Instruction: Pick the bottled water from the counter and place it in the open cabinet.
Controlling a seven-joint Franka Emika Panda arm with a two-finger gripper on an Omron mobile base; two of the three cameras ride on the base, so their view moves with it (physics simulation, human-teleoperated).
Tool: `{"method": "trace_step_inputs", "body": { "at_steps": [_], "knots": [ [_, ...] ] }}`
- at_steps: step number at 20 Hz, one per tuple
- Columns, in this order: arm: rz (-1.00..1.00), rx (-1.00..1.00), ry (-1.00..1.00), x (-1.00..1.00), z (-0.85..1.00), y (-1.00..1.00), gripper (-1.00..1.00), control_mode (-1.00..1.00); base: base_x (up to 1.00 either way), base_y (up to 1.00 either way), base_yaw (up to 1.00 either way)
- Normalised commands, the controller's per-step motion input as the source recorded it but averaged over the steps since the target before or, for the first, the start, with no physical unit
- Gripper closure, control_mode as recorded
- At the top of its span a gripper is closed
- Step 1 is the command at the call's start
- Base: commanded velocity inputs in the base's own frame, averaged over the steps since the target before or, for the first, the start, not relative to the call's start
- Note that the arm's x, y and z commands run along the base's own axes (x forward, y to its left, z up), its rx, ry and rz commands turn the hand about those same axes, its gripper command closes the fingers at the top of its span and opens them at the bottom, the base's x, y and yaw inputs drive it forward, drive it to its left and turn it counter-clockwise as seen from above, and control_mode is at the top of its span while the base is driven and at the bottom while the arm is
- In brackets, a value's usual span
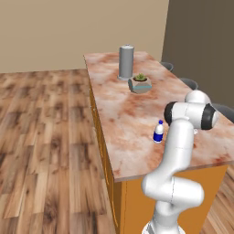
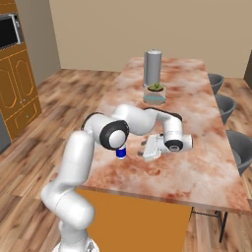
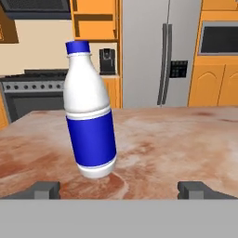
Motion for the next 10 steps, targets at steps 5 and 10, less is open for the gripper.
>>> {"method": "trace_step_inputs", "body": {
  "at_steps": [5, 10],
  "knots": [
    [0.0, 0.0, 0.0, 0.08, -0.04, 0.06, -1.0, -1.0, 0.0, 0.0, 0.0],
    [0.0, 0.0, 0.0, -0.01, -0.13, 0.28, -1.0, -1.0, 0.0, 0.0, 0.0]
  ]
}}
